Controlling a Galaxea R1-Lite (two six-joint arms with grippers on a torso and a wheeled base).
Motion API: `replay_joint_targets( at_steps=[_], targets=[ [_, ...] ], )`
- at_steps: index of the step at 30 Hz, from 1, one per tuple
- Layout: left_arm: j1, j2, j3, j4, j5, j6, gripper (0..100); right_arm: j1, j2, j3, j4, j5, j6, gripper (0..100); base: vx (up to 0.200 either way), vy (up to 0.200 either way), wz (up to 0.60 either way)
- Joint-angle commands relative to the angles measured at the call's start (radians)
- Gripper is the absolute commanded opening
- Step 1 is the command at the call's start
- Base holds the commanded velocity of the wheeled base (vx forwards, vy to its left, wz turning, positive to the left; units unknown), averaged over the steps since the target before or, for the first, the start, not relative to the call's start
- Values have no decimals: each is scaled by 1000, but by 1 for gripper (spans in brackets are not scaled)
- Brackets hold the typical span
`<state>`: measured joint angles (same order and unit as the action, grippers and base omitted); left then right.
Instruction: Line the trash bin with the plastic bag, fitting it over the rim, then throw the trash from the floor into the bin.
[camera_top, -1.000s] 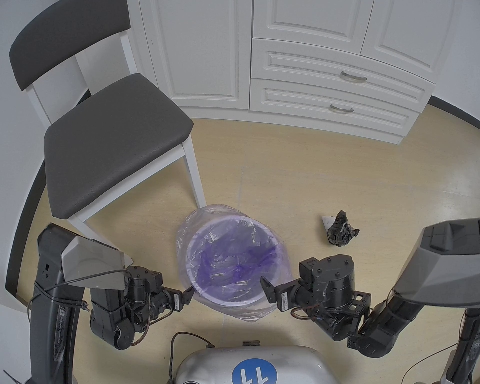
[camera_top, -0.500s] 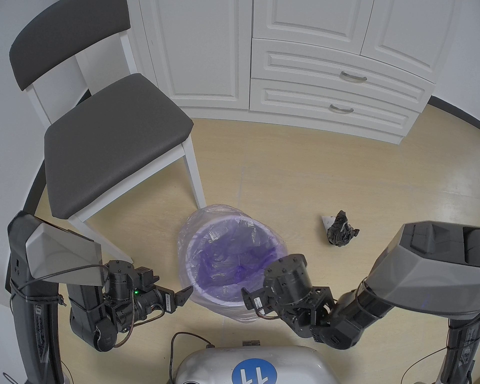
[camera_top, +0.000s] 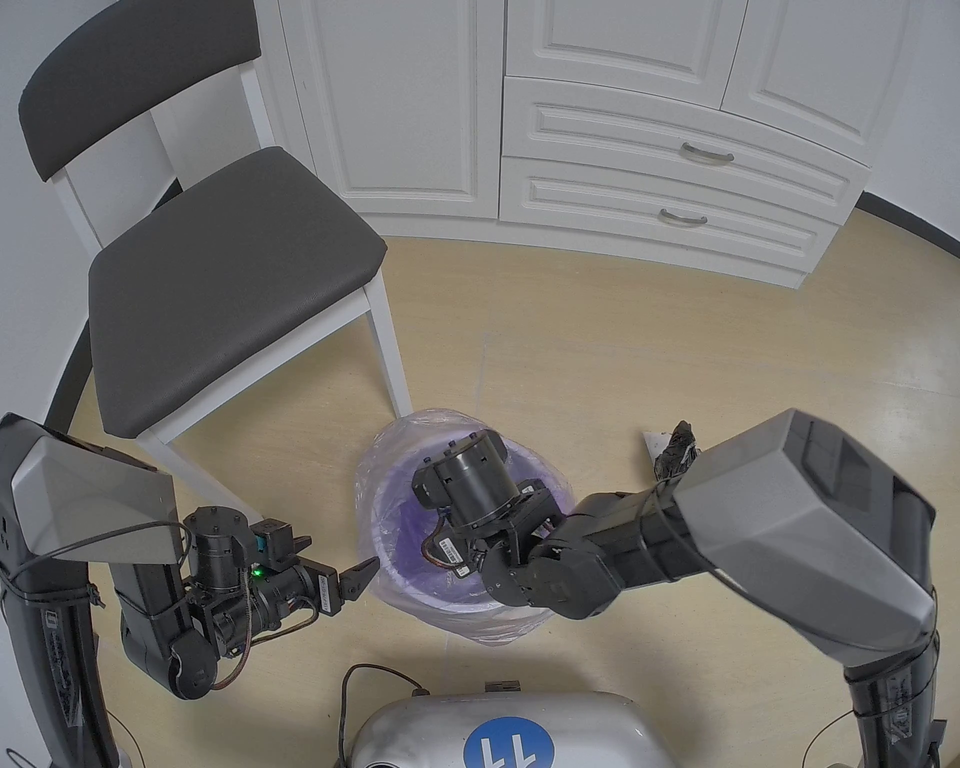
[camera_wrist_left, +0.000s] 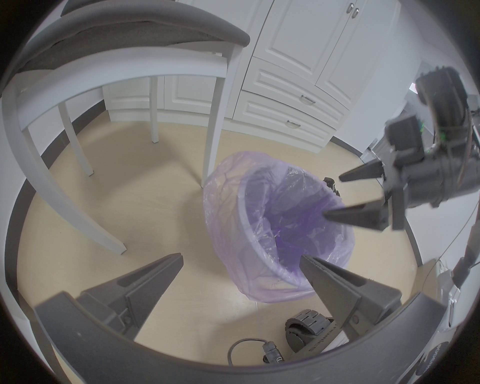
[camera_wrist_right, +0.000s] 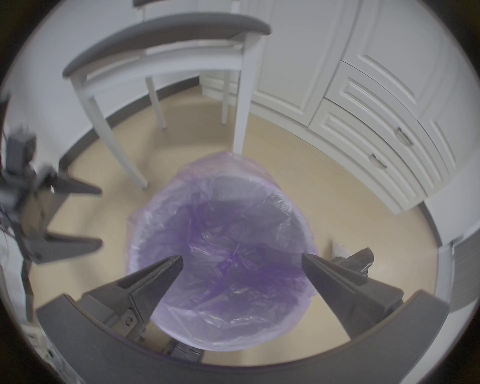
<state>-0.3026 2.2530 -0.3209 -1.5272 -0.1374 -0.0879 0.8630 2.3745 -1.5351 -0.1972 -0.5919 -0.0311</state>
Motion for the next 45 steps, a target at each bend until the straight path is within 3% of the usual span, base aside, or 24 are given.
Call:
replay_joint_targets(
  at_steps=[1,19,36,45],
  targets=[
    [23,-43,-1,-1,-4,0,100,-24,114,-62,38,-35,-53,100,0,0,0],
    [25,-70,9,-1,-4,2,100,-12,-133,342,28,-43,-107,100,0,0,0],
    [25,-67,9,-1,-4,0,100,19,-44,460,-151,-40,-104,100,0,0,0],
    [25,-66,5,-1,-4,0,100,18,66,458,-347,-40,-110,100,0,0,0]
  ],
)
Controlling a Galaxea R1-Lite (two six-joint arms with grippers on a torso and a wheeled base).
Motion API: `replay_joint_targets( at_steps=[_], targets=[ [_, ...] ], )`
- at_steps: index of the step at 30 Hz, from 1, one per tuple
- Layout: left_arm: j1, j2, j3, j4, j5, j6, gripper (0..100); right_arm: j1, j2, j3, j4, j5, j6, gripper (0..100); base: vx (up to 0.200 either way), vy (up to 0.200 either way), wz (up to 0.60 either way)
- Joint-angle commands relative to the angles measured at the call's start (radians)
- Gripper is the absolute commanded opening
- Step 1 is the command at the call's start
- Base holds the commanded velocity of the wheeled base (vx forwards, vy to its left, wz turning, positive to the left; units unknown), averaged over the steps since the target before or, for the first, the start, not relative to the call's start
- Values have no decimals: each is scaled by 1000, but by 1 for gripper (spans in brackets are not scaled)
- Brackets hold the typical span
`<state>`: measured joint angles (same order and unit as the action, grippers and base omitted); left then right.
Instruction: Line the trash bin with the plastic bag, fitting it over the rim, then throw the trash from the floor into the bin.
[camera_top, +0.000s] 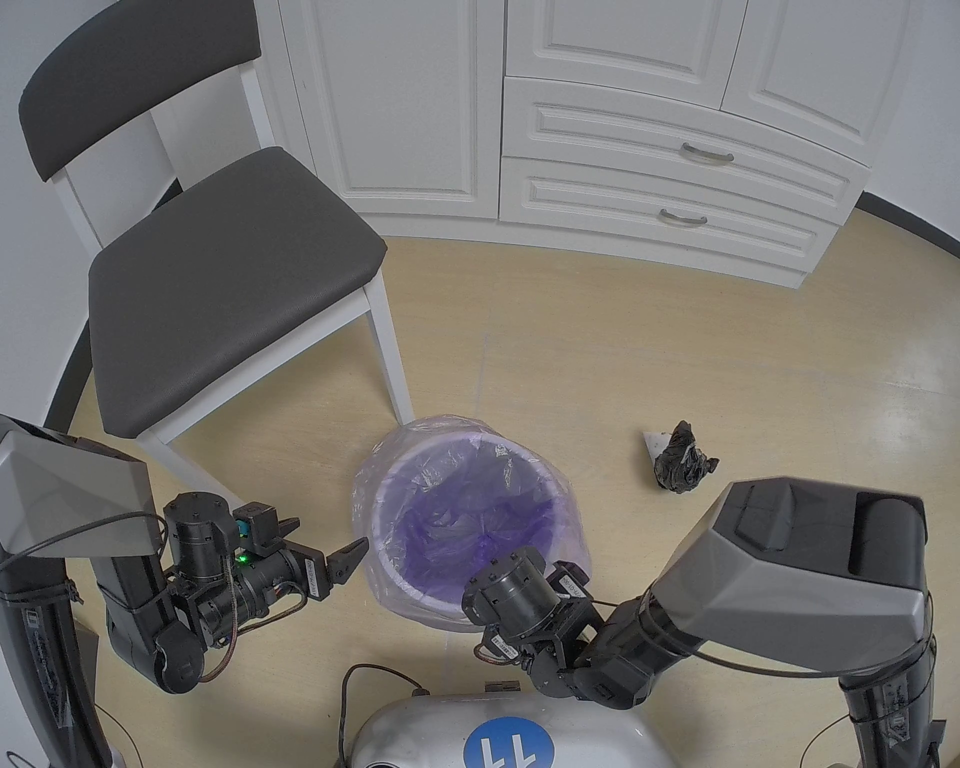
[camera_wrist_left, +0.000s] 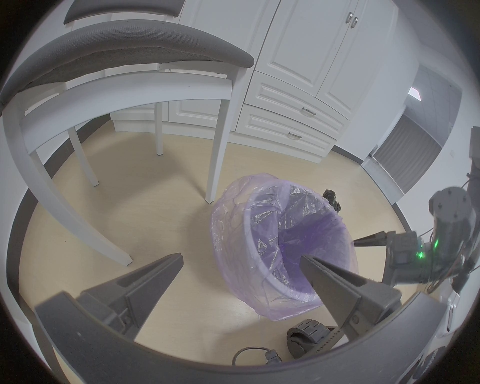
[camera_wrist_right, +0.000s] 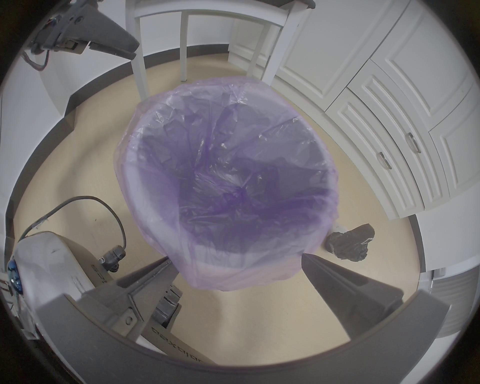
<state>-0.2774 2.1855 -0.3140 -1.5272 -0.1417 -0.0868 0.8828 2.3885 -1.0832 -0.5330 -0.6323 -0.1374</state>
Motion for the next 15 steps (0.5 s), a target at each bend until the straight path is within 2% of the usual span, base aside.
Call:
replay_joint_targets(
  at_steps=[1,9,13,15],
  targets=[
    [0,2,-2,-1,1,-1,100,-2,46,16,-12,0,-2,100,0,0,0],
    [9,-9,-2,-1,-1,-1,100,28,-166,186,-16,-1,-14,100,0,0,0],
    [20,-20,-5,-1,-4,1,100,30,-258,161,-18,0,-28,100,0,0,0],
    [29,-26,-8,-1,-6,1,100,28,-253,92,-18,-1,-24,100,0,0,0]
  ],
)
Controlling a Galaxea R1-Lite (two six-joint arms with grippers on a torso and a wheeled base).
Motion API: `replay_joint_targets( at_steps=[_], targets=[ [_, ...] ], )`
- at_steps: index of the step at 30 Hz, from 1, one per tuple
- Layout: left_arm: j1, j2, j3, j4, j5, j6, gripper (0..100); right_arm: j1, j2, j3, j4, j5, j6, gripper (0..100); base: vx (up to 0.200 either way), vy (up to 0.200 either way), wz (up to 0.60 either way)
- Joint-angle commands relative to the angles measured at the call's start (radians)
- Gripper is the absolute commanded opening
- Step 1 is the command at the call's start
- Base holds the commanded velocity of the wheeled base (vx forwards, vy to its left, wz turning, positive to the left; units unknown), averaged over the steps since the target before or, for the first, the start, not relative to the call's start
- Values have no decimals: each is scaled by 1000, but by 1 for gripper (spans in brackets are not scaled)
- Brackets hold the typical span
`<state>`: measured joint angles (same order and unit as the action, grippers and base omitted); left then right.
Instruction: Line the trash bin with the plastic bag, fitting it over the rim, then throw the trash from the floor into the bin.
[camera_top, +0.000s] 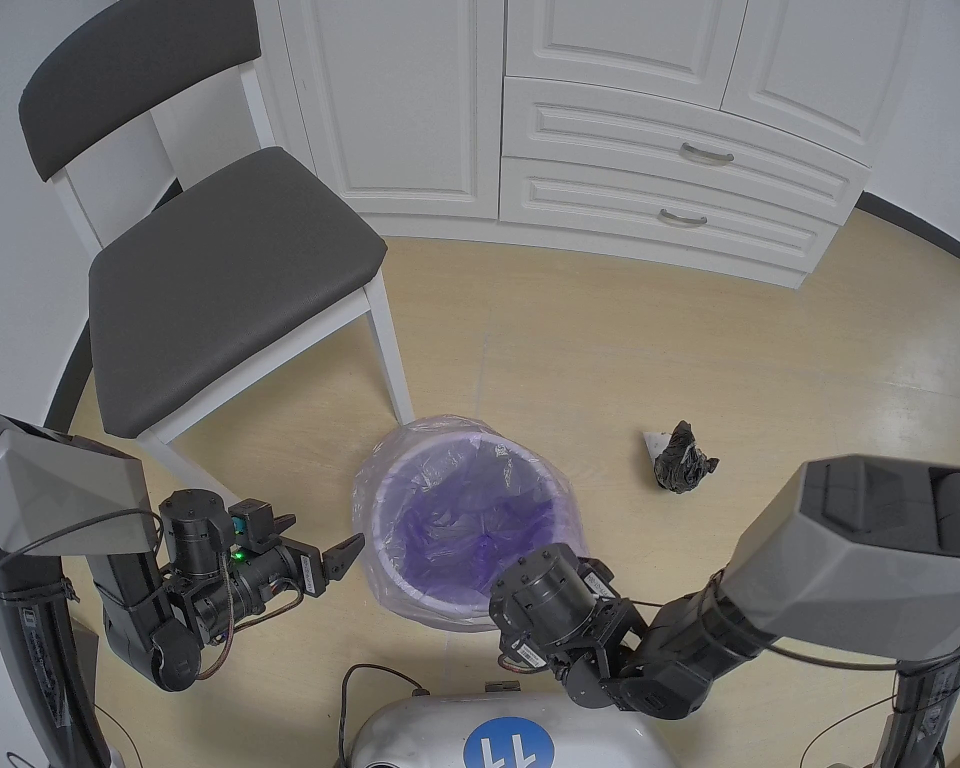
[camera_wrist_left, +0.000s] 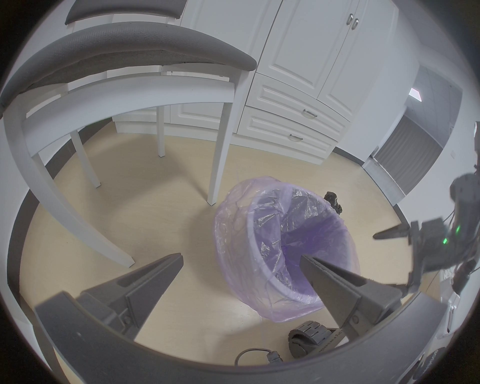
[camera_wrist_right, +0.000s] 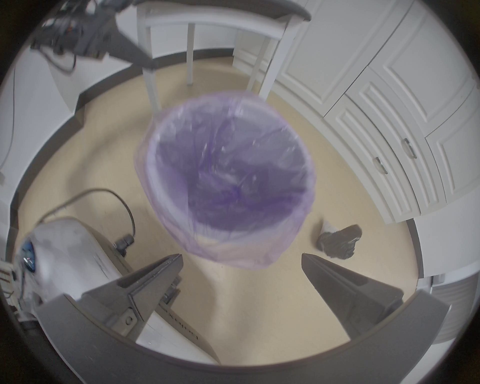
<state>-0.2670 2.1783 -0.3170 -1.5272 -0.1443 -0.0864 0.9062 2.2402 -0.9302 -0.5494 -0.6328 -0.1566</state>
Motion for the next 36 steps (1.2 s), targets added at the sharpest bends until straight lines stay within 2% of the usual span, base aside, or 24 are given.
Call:
replay_joint_targets(
  at_steps=[1,10,36],
  targets=[
    [22,-22,-5,-1,-3,0,100,3,-96,-84,-1,-1,-4,100,0,0,0],
    [40,-37,-4,-1,-18,0,100,-32,136,-289,-1,-1,-8,100,0,0,0],
    [52,-52,16,-1,-52,4,100,-13,127,-153,9,7,-35,100,0,0,0]
  ],
)
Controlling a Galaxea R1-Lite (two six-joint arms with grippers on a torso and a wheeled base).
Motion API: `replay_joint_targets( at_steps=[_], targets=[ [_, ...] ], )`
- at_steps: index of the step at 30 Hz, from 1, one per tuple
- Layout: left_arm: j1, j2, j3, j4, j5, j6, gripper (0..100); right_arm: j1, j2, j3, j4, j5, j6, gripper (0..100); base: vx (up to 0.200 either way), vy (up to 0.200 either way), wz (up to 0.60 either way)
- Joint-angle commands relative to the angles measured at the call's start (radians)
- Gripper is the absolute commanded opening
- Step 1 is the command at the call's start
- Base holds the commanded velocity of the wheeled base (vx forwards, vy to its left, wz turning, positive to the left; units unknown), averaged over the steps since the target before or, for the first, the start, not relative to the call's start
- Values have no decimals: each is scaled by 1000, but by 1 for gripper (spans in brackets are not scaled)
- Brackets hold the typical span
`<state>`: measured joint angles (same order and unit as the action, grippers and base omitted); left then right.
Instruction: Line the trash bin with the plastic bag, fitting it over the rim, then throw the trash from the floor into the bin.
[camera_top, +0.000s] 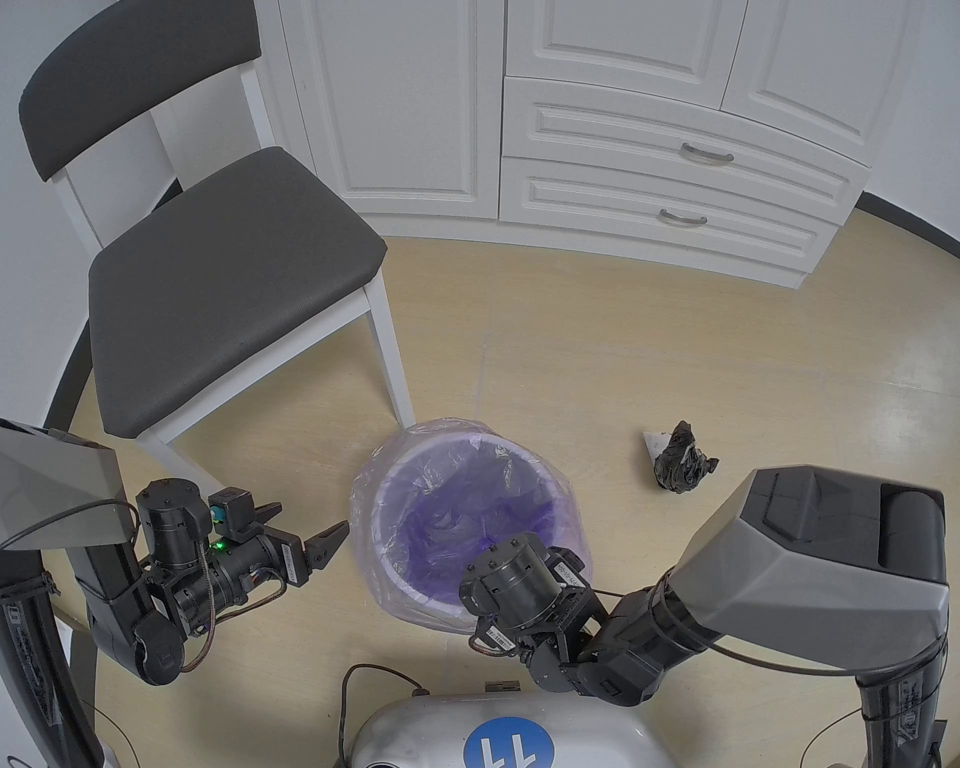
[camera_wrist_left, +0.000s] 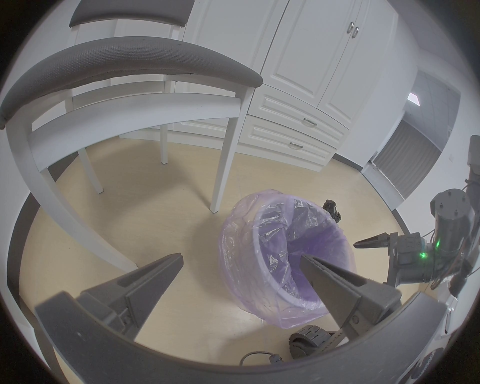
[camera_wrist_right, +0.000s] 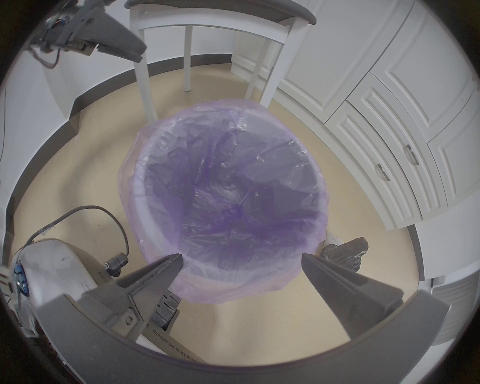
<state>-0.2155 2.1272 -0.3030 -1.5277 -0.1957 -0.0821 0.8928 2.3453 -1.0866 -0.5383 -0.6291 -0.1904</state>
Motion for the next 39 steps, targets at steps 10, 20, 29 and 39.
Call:
replay_joint_targets(
  at_steps=[10,20,29,39],
  targets=[
    [1,0,-1,0,-1,-1,100,2,46,1,-12,5,3,100,0,0,0],
    [4,-1,-2,0,-2,-1,100,37,-11,14,-12,-3,5,100,0,0,0],
    [4,-3,-1,0,-1,-1,100,60,-20,50,-12,-3,3,100,0,0,0],
    [4,-1,-2,0,-1,-2,100,17,88,-16,-14,-3,6,100,0,0,0]
  ],
)
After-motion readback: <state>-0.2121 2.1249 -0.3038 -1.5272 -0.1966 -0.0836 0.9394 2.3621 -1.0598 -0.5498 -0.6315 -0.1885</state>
